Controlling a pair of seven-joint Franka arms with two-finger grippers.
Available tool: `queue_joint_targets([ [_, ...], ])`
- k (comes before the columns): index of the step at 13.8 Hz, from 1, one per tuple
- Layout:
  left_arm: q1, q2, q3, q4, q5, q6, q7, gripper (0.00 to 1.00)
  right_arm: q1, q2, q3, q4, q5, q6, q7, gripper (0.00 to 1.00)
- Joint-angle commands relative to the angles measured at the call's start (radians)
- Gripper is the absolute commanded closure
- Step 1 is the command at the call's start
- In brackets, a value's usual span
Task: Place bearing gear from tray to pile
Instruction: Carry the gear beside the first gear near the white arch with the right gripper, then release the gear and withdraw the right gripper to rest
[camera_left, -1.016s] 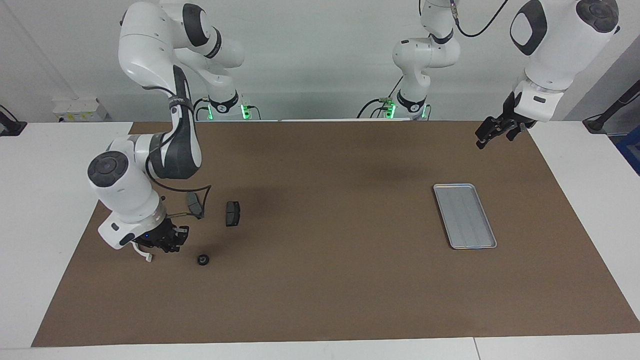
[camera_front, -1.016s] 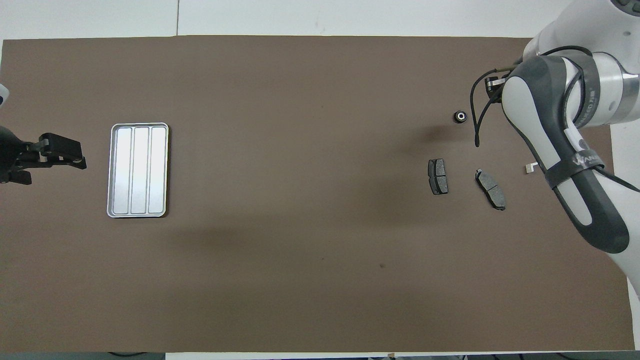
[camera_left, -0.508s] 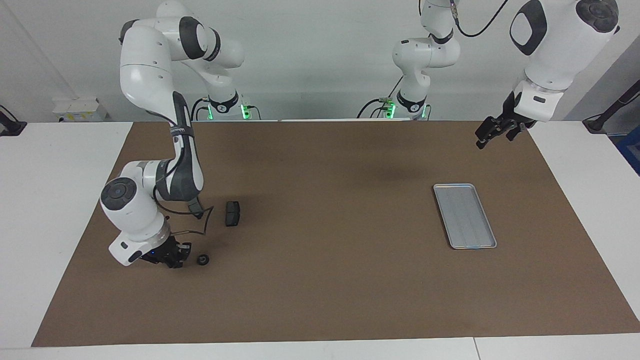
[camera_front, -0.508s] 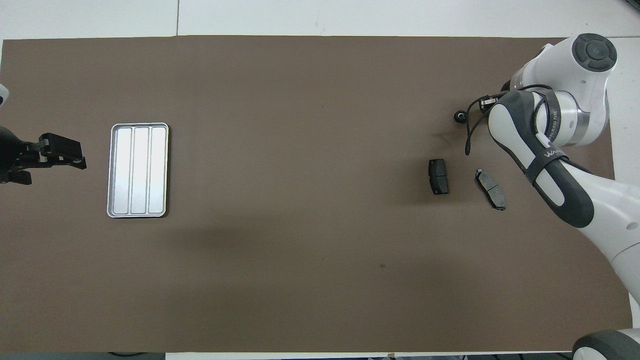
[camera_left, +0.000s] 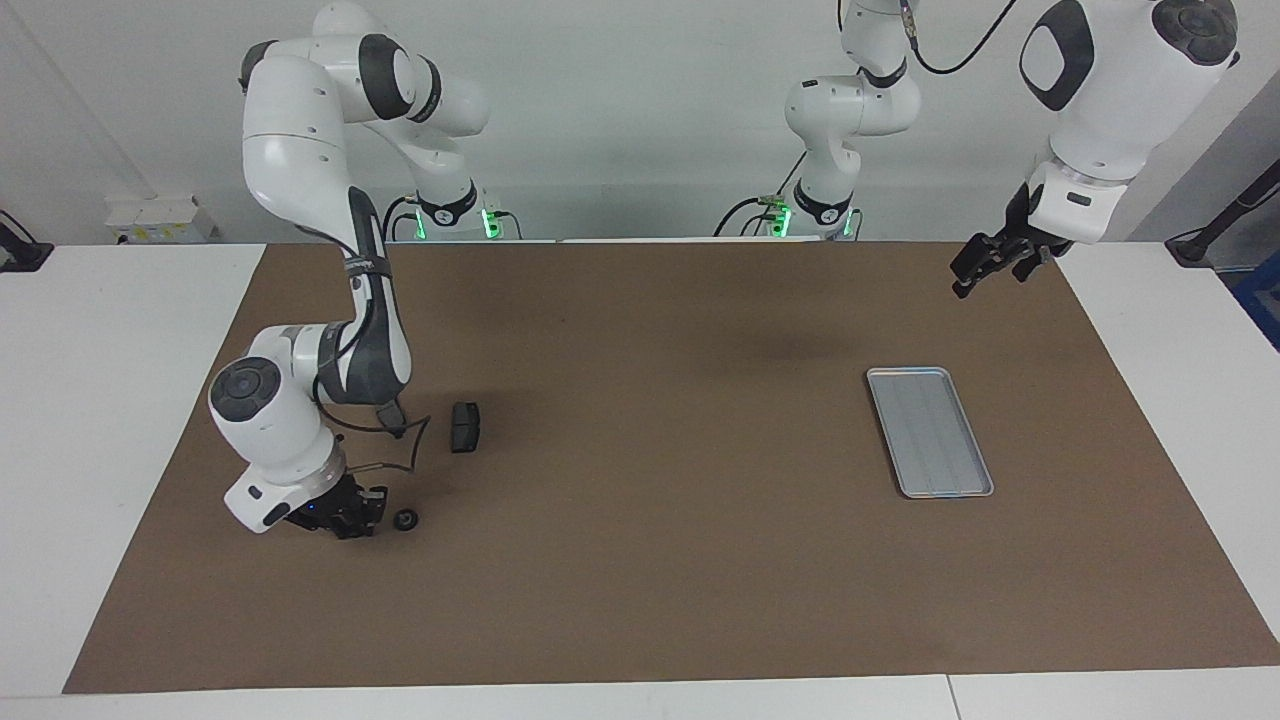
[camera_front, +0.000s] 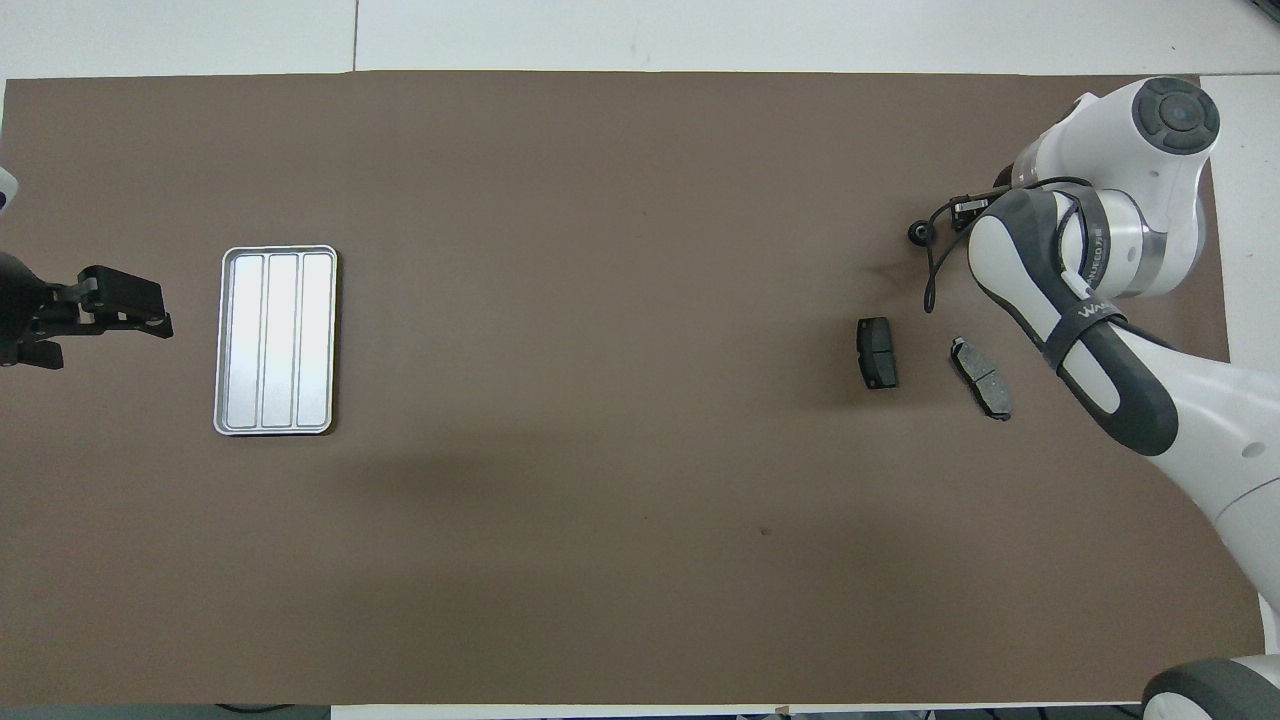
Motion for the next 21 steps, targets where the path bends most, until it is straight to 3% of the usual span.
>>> queue_joint_targets([
  [1, 0.007, -0.018, -0.005, -0.009, -0.014, -0.004, 0.005, 0.00, 0.009, -0.085, 0.012, 0.003, 0.007, -0.118, 0.018, 0.00],
  [5, 0.007, -0.018, -0.005, -0.009, -0.015, -0.004, 0.005, 0.00, 0.077, -0.261, 0.012, 0.014, 0.004, -0.330, 0.078, 0.00],
  [11, 0.007, -0.018, -0.005, -0.009, -0.015, -0.004, 0.005, 0.00, 0.092, -0.502, 0.020, 0.014, 0.019, -0.563, 0.082, 0.00],
  [17, 0.007, -0.018, -0.005, -0.009, -0.015, -0.005, 0.005, 0.00, 0.097, -0.637, 0.007, 0.014, 0.068, -0.727, 0.084, 0.00],
  [21, 0.007, -0.018, -0.005, -0.009, -0.015, -0.004, 0.005, 0.00, 0.154, -0.665, -0.136, -0.004, 0.126, -0.760, 0.051, 0.00],
])
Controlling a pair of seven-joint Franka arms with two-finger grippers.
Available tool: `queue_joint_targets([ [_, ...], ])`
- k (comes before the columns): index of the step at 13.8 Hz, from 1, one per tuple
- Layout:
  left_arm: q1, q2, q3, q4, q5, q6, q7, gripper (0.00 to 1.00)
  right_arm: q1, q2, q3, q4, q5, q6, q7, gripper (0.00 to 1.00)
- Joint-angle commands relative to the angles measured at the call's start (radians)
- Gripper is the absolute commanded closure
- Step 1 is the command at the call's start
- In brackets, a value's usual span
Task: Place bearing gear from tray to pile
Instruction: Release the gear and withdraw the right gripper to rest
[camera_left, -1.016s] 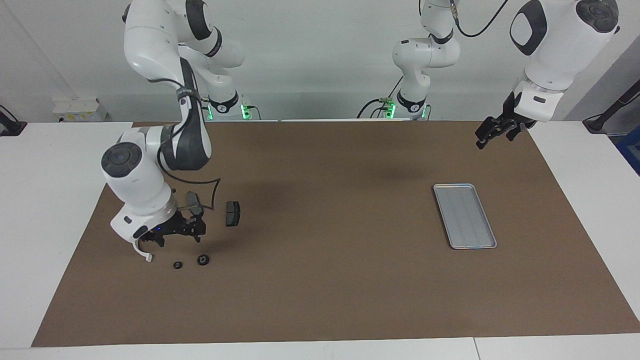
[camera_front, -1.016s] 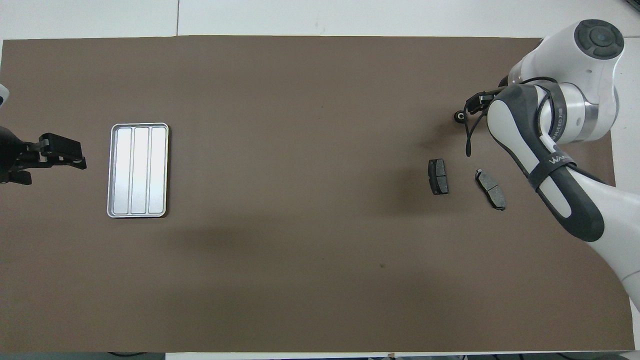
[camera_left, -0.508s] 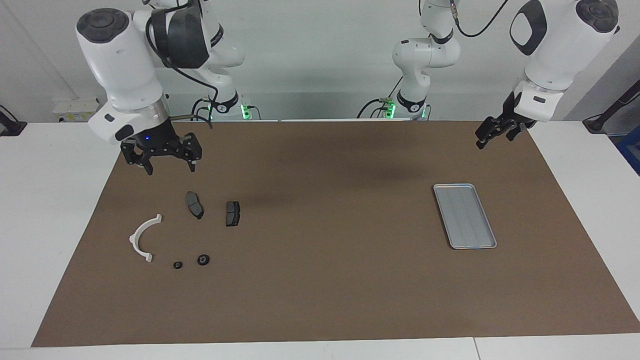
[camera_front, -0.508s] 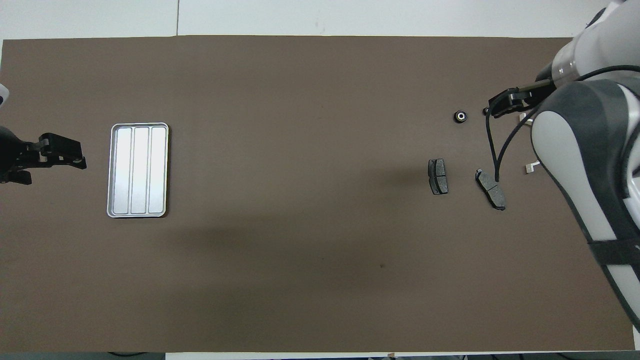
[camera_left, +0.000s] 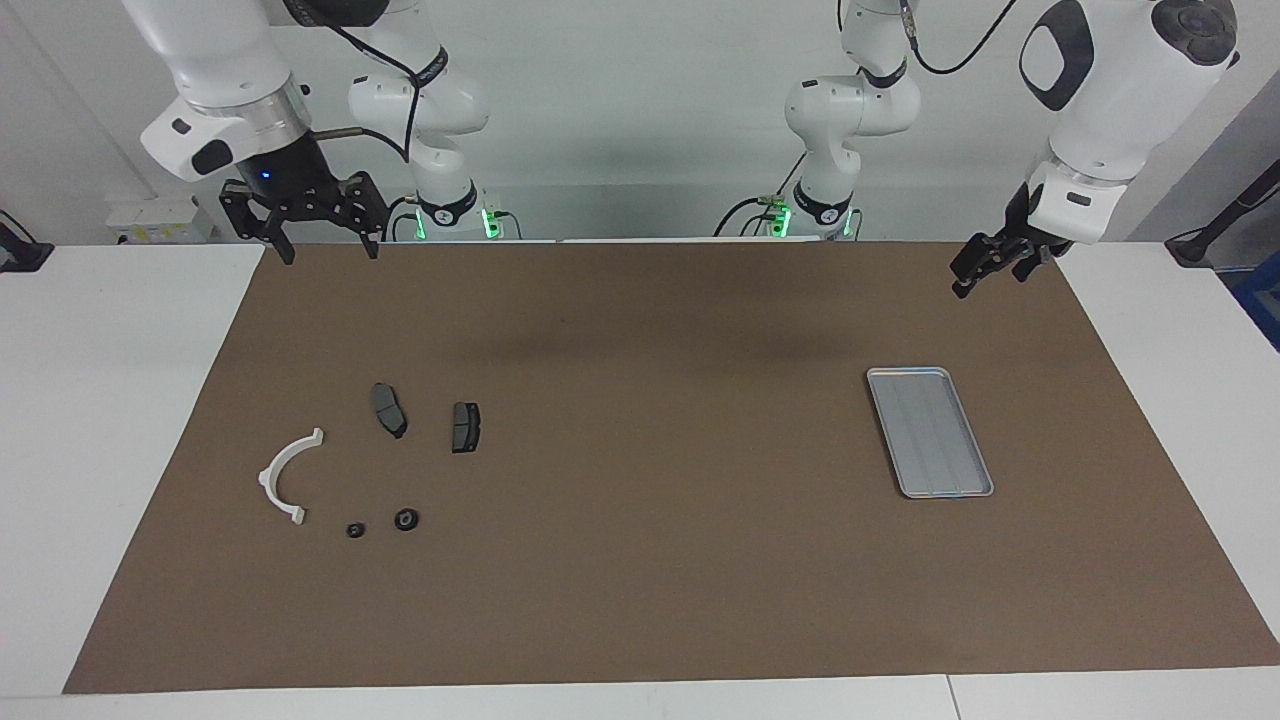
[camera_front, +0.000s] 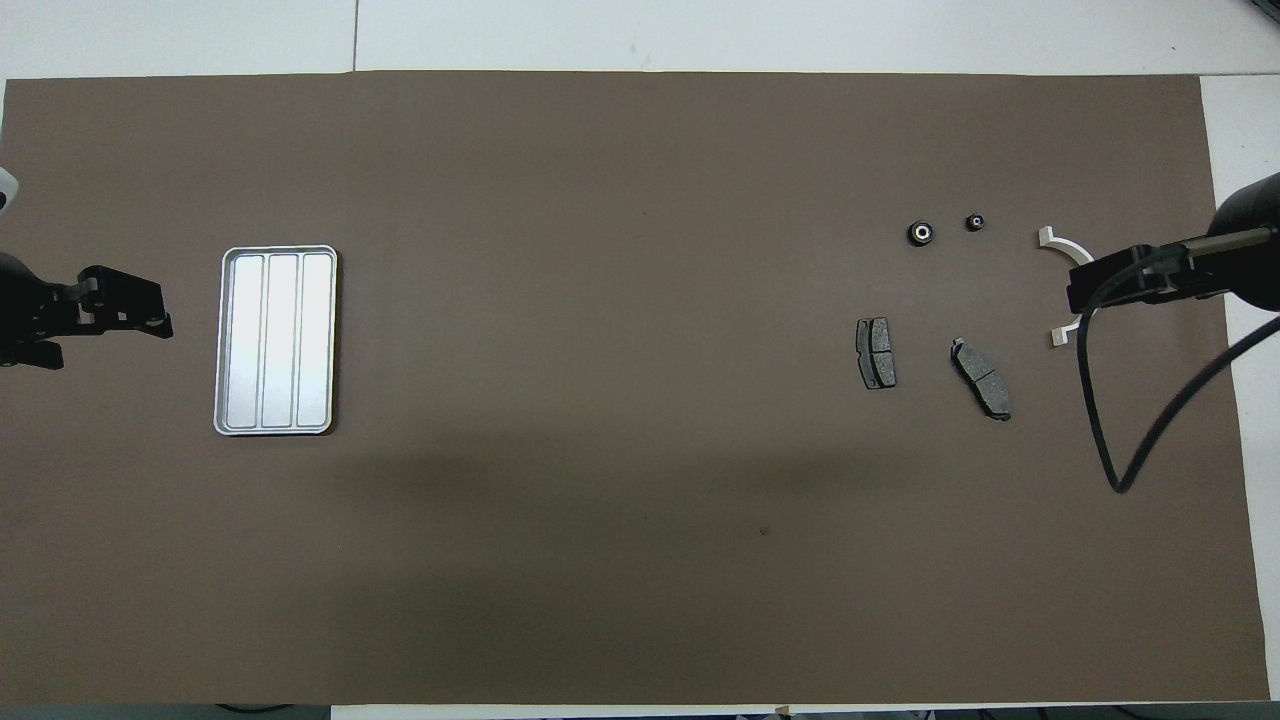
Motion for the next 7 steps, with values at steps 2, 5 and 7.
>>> queue_joint_targets([
  [2, 0.007, -0.018, -0.005, -0.009, -0.015, -0.004, 0.005, 0.00, 0.038, -0.016, -0.079, -0.063, 0.025, 0.039, -0.050, 0.00],
  [5, 0.007, -0.018, -0.005, -0.009, -0.014, -0.004, 0.005, 0.00, 0.036, -0.017, -0.072, -0.083, 0.025, 0.065, -0.054, 0.00],
  [7, 0.007, -0.018, -0.005, -0.009, -0.014, -0.004, 0.005, 0.00, 0.036, -0.020, -0.070, -0.083, 0.025, 0.053, -0.070, 0.00],
])
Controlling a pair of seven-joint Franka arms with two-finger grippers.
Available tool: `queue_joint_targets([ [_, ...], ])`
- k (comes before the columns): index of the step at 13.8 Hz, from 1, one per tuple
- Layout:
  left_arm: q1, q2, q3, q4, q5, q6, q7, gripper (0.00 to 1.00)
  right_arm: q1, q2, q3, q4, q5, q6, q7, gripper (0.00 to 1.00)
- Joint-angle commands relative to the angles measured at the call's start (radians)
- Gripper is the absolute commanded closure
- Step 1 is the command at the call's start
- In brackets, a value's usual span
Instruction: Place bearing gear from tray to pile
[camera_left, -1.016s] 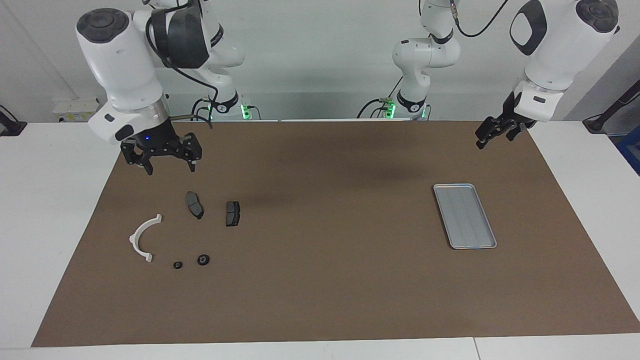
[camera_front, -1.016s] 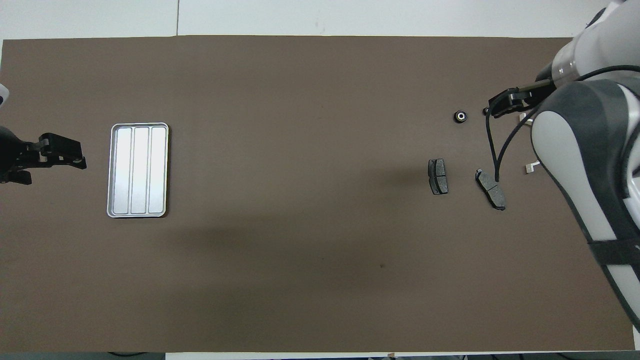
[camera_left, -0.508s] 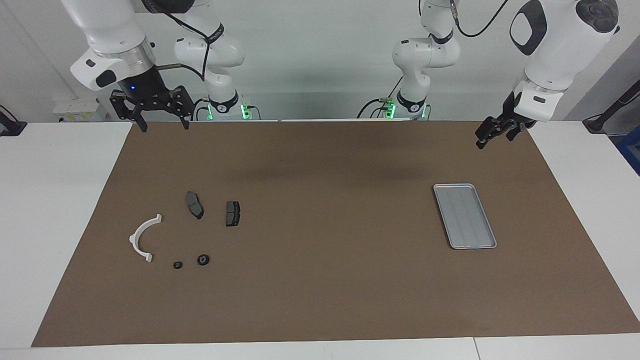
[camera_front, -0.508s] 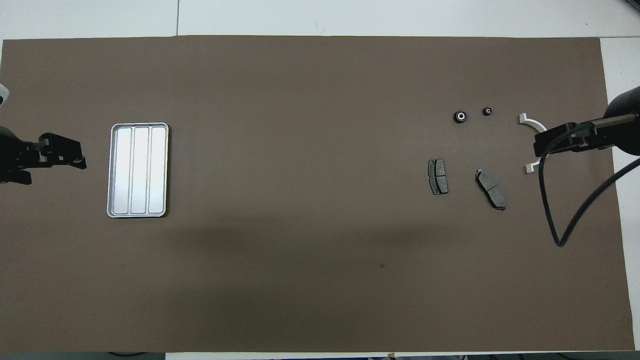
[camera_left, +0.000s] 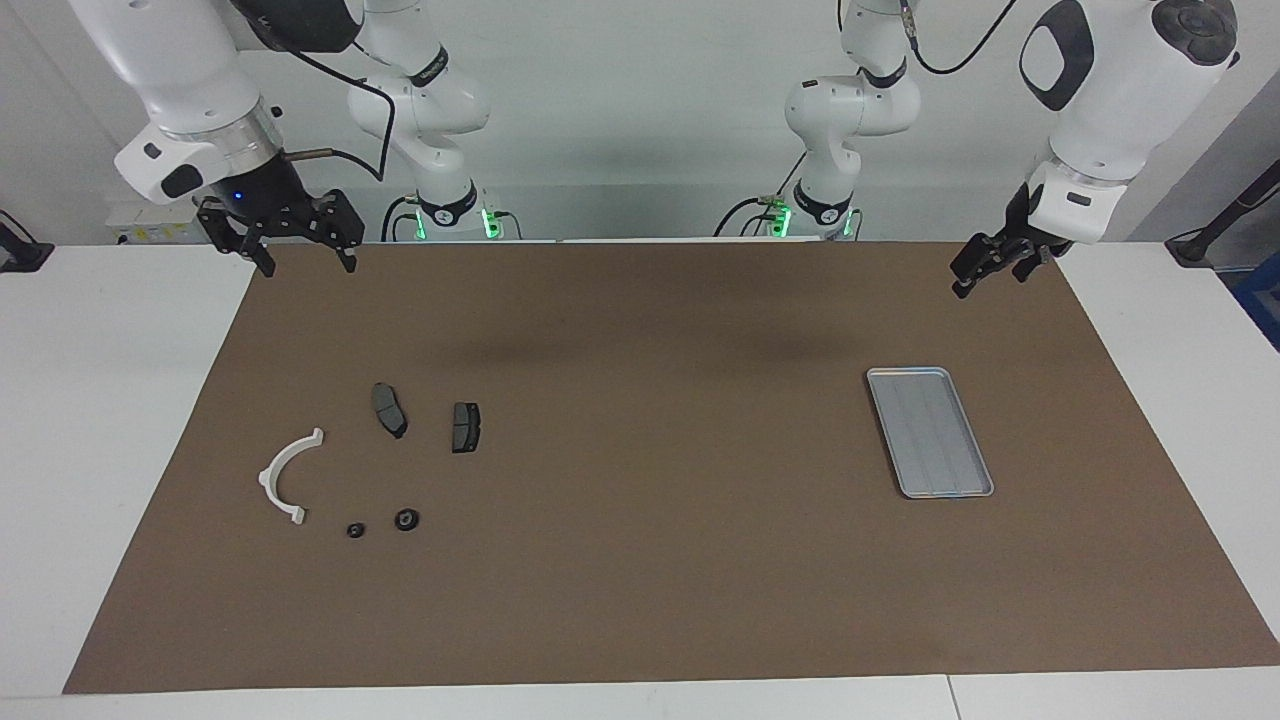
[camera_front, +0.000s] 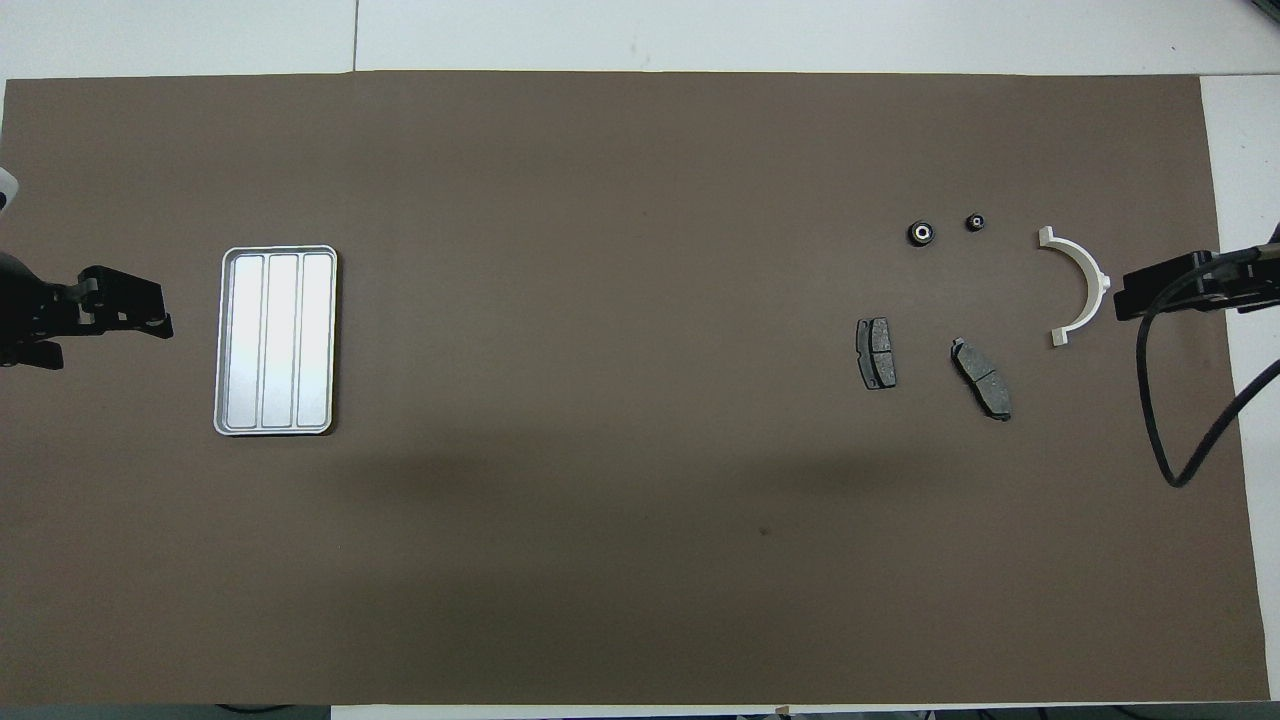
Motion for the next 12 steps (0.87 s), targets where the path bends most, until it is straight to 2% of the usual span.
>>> queue_joint_targets([
  [1, 0.007, -0.018, -0.005, -0.009, -0.015, -0.004, 0.005, 0.00, 0.000, -0.020, -0.005, -0.019, 0.019, 0.015, -0.033, 0.00],
  [6, 0.007, -0.018, -0.005, -0.009, -0.015, -0.005, 0.005, 0.00, -0.033, -0.002, 0.018, -0.018, 0.019, 0.058, -0.028, 0.00],
  [12, 0.007, -0.018, -0.005, -0.009, -0.014, -0.005, 0.005, 0.00, -0.057, 0.012, 0.051, 0.016, -0.001, 0.038, -0.027, 0.00],
])
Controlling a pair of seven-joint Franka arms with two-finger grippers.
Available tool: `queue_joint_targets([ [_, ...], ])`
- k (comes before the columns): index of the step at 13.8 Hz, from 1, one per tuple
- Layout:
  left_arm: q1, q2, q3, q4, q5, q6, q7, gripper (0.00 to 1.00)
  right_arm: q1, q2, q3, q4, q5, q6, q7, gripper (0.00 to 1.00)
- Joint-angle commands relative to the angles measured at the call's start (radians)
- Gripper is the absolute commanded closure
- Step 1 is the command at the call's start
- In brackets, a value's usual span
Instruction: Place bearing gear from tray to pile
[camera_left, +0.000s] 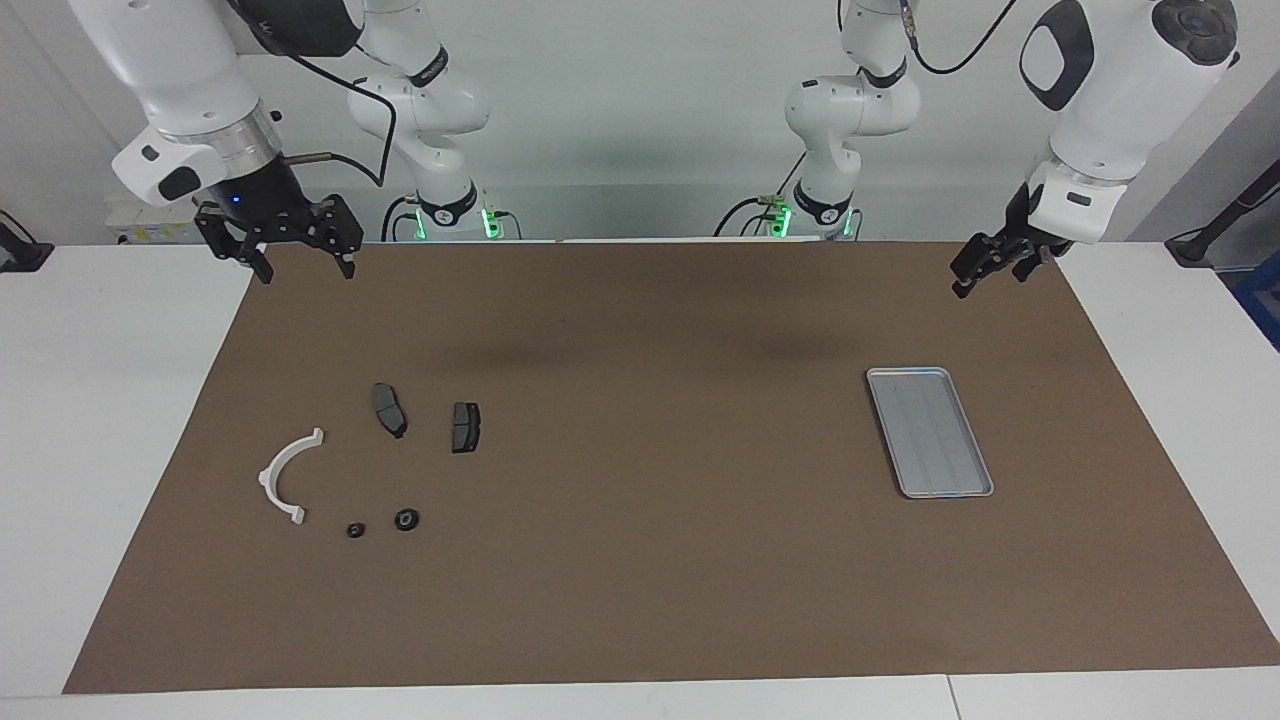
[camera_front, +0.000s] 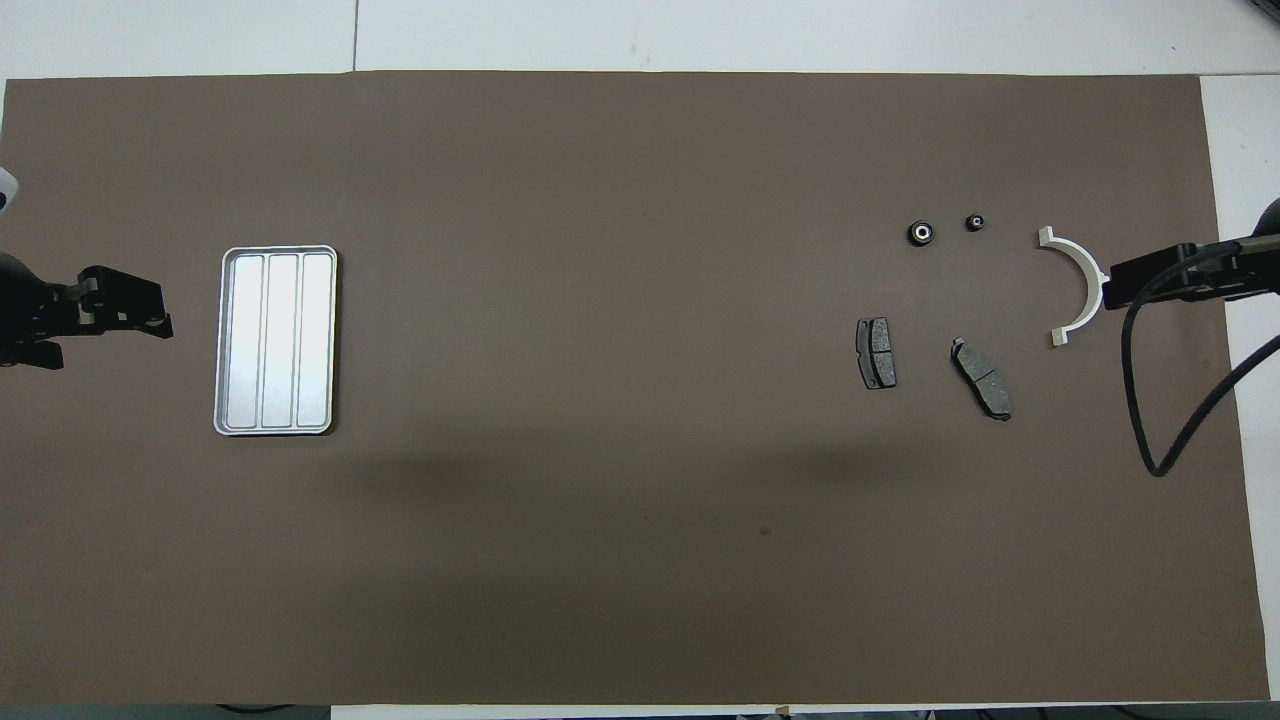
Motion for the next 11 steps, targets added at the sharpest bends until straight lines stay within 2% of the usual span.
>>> queue_joint_targets([
  [1, 0.007, -0.018, -0.005, -0.009, -0.015, -0.004, 0.005, 0.00, -0.019, 0.008, 0.026, 0.008, -0.010, 0.002, -0.025, 0.00],
  [11, 0.007, -0.018, -0.005, -0.009, -0.015, -0.004, 0.005, 0.00, -0.016, 0.003, 0.022, 0.000, 0.006, 0.019, 0.012, 0.00],
])
